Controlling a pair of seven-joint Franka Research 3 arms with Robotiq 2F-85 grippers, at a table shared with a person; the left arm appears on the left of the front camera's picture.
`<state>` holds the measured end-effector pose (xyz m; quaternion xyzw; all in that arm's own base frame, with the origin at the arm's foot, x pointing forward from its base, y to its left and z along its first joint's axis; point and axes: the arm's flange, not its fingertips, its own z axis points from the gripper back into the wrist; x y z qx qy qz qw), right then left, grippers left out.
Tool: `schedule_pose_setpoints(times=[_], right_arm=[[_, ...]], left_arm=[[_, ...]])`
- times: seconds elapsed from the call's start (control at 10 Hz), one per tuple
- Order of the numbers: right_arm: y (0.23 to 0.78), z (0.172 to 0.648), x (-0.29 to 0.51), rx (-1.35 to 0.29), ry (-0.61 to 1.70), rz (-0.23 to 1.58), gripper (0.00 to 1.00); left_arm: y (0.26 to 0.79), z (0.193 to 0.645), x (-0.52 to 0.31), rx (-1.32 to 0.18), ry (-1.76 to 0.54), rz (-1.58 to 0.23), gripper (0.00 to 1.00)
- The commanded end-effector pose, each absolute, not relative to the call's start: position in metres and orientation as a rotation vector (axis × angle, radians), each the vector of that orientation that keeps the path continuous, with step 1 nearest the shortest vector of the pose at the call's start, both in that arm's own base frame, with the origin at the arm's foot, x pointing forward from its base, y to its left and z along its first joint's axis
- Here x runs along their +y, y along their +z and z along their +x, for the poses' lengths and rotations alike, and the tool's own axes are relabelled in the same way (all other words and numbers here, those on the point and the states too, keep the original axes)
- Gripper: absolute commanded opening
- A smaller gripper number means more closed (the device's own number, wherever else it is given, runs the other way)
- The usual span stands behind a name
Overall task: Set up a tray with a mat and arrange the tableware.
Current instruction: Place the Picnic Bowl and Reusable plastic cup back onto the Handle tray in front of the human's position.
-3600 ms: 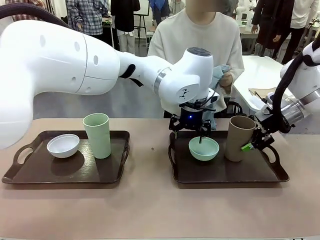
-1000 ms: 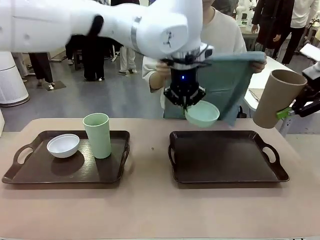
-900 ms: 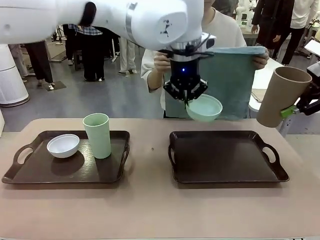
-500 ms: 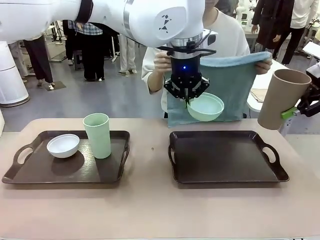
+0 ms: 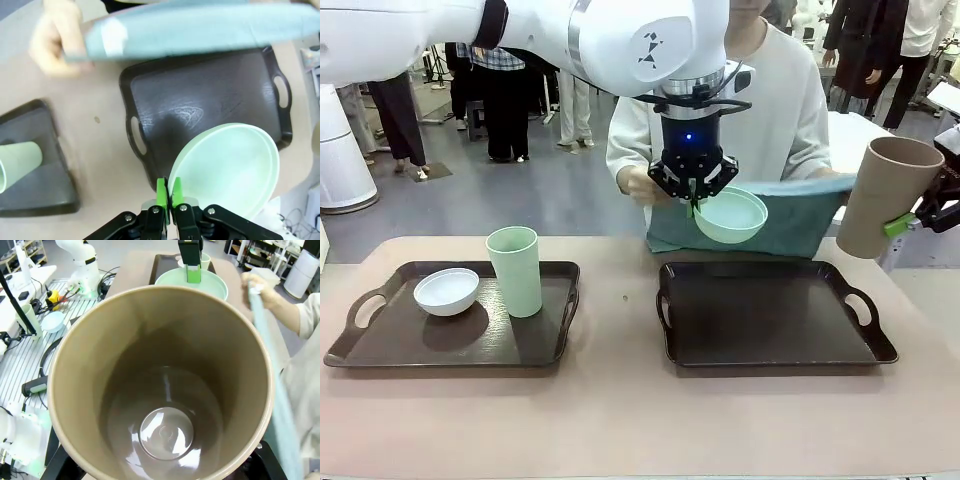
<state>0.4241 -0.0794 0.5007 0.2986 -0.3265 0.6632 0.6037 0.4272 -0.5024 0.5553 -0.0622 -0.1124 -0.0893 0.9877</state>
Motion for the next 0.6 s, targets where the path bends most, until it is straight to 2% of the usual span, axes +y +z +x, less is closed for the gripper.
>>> schedule_pose_setpoints(times=[0.0, 0.5], right_arm=[[0.5032, 0.4235, -0.0775, -0.781, 1.540, 0.692, 0.00], [0.5032, 0.4235, -0.0775, -0.781, 1.540, 0.692, 0.00]], left_arm=[[0.5573, 0.4281, -0.5015, -0.235, -0.193, -0.120, 0.00], [0.5573, 0.4281, -0.5015, -0.235, -0.193, -0.120, 0.00]])
